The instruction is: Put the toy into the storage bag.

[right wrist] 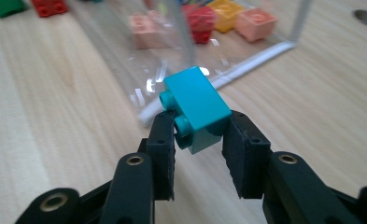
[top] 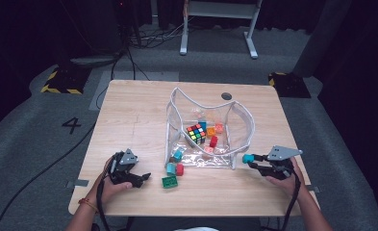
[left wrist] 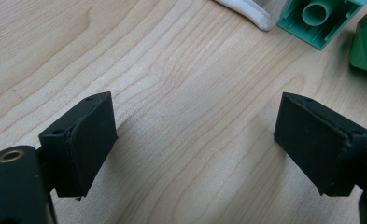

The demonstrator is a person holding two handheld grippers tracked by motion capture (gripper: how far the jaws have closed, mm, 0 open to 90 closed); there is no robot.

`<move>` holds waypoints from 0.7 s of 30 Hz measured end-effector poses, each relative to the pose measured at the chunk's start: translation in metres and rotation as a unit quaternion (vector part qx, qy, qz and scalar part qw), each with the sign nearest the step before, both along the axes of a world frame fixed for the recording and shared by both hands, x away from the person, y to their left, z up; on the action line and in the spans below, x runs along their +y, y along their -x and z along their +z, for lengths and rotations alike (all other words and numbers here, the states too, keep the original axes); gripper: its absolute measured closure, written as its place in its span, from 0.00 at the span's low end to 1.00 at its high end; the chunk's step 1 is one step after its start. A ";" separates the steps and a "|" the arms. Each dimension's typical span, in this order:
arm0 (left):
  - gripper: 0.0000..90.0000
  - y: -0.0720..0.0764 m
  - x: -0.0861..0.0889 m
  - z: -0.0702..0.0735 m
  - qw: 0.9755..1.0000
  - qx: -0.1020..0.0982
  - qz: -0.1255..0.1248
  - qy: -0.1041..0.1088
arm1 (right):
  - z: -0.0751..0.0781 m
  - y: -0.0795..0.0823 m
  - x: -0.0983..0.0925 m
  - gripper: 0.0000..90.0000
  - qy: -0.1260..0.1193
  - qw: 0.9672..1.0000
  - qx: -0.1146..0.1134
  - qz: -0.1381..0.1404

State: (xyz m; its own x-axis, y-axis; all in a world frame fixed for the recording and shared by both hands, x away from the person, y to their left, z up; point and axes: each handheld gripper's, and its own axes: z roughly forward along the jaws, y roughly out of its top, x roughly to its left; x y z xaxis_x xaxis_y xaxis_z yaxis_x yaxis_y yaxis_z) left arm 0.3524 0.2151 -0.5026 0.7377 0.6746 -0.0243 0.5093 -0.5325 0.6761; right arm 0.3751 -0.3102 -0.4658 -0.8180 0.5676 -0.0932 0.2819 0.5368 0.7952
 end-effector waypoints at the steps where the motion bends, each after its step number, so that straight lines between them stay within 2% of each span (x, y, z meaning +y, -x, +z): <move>1: 0.15 0.000 0.000 0.000 1.000 0.002 0.000 0.002 | 0.002 -0.002 -0.004 0.72 -0.003 1.000 -0.003 -0.006; 2: 0.15 0.000 0.000 0.000 1.000 0.002 0.000 0.001 | 0.009 -0.006 -0.013 0.72 -0.011 1.000 -0.010 -0.021; 4: 0.15 0.000 0.000 0.000 1.000 0.002 0.000 0.002 | 0.016 -0.009 -0.019 0.72 -0.017 0.999 -0.019 -0.034; 5: 0.15 0.000 0.000 0.000 1.000 0.002 0.000 0.002 | 0.016 -0.009 -0.019 0.72 -0.017 0.999 -0.019 -0.034; 6: 0.15 0.000 0.000 0.000 1.000 0.003 0.000 0.002 | 0.023 -0.014 -0.025 0.72 -0.027 0.998 -0.026 -0.045; 9: 0.15 0.000 0.000 0.000 1.000 0.002 0.000 0.002 | 0.034 -0.022 -0.031 0.72 -0.035 0.997 -0.037 -0.054; 12: 0.15 0.000 0.000 0.000 1.000 0.003 0.000 0.002 | 0.042 -0.028 -0.033 0.72 -0.035 0.997 -0.043 -0.059; 13: 0.15 0.000 0.000 0.000 1.000 0.000 0.000 0.000 | 0.051 -0.033 -0.033 0.72 -0.036 0.996 -0.051 -0.061; 17: 0.15 0.000 0.000 0.000 1.000 0.002 0.000 0.001 | 0.063 -0.042 -0.033 0.72 -0.035 0.996 -0.053 -0.068; 18: 0.15 0.000 0.000 0.000 1.000 -0.002 0.000 -0.001 | 0.070 -0.048 -0.033 0.72 -0.033 0.995 -0.061 -0.075; 19: 0.15 0.000 0.000 0.000 1.000 0.000 0.000 0.000 | 0.070 -0.048 -0.033 0.72 -0.033 0.995 -0.061 -0.075; 20: 0.15 0.000 0.000 0.000 1.000 0.002 0.000 0.001 | 0.080 -0.053 -0.033 0.72 -0.038 0.994 -0.066 -0.075; 21: 0.15 0.000 0.000 0.000 1.000 0.002 0.000 0.001 | 0.083 -0.055 -0.033 0.72 -0.033 0.994 -0.072 -0.077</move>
State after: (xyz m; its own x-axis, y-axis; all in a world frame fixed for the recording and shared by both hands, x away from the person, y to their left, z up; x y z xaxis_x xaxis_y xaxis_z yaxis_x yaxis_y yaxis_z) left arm 0.3523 0.2149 -0.5027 0.7376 0.6746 -0.0288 0.5116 -0.5305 0.6759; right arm 0.4305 -0.3433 -0.3829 -0.7024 0.6934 -0.1610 0.2378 0.4418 0.8650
